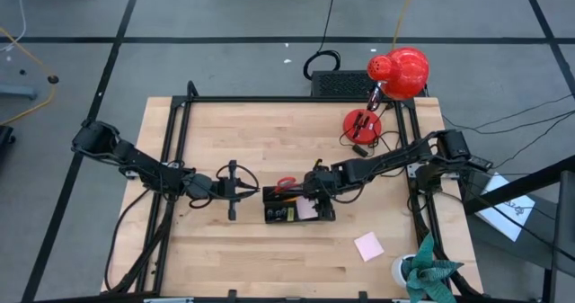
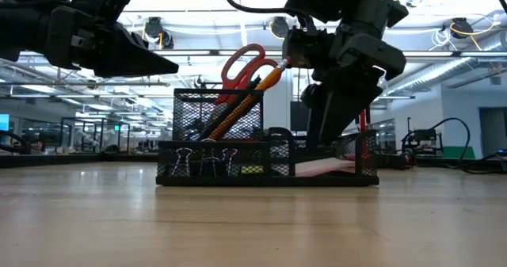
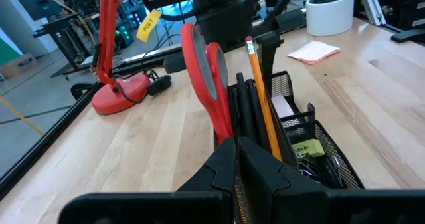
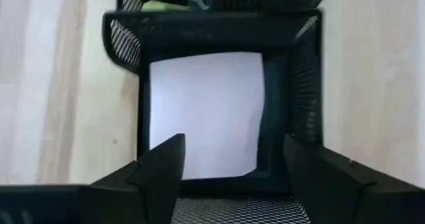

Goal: Pick and place office supplies into organizer
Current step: Put the pink sticky notes into the black desk organizer

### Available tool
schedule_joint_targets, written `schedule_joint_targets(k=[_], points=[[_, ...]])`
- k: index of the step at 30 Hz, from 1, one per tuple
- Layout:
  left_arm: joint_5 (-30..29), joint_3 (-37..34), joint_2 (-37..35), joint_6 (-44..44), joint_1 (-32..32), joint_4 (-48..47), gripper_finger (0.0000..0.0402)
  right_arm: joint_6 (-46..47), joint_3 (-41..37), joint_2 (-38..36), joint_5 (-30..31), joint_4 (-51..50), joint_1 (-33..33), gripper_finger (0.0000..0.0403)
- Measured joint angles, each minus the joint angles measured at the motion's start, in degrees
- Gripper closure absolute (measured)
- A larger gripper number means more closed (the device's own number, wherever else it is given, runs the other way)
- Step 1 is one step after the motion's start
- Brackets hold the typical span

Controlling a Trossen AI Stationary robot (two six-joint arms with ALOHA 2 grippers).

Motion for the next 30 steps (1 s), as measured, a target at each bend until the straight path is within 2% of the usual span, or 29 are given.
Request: schedule_joint_targets(k=[4,8,11,17,25,30], points=[[0.02,0.0,0.0,0.0,0.0,-0.02,0.0376,-0.91,-0.02,-0.65,2.63,1.57,0.35,0.014],[0.04,0.0,0.0,0.02,0.0,-0.12,0.0376,-1.8,0.0,-1.01,2.94,4.71,1.79,0.017],[0.04,0.0,0.0,-0.07,0.09,-0.34,0.0376,-1.6,-0.02,-0.77,2.81,4.77,3.01,0.0229],[0.04,0.0,0.0,-0.09,0.11,-0.47,0.0376,-1.5,-0.04,-0.48,4.03,3.91,4.05,0.0384],[0.04,0.0,0.0,-0.26,0.11,-0.46,0.0376,-1.25,-0.71,-0.48,3.91,4.76,2.92,0.0393],[0.04,0.0,0.0,-0.24,0.11,-0.44,0.0376,-1.3,-2.36,-0.06,1.02,5.75,1.97,0.04]])
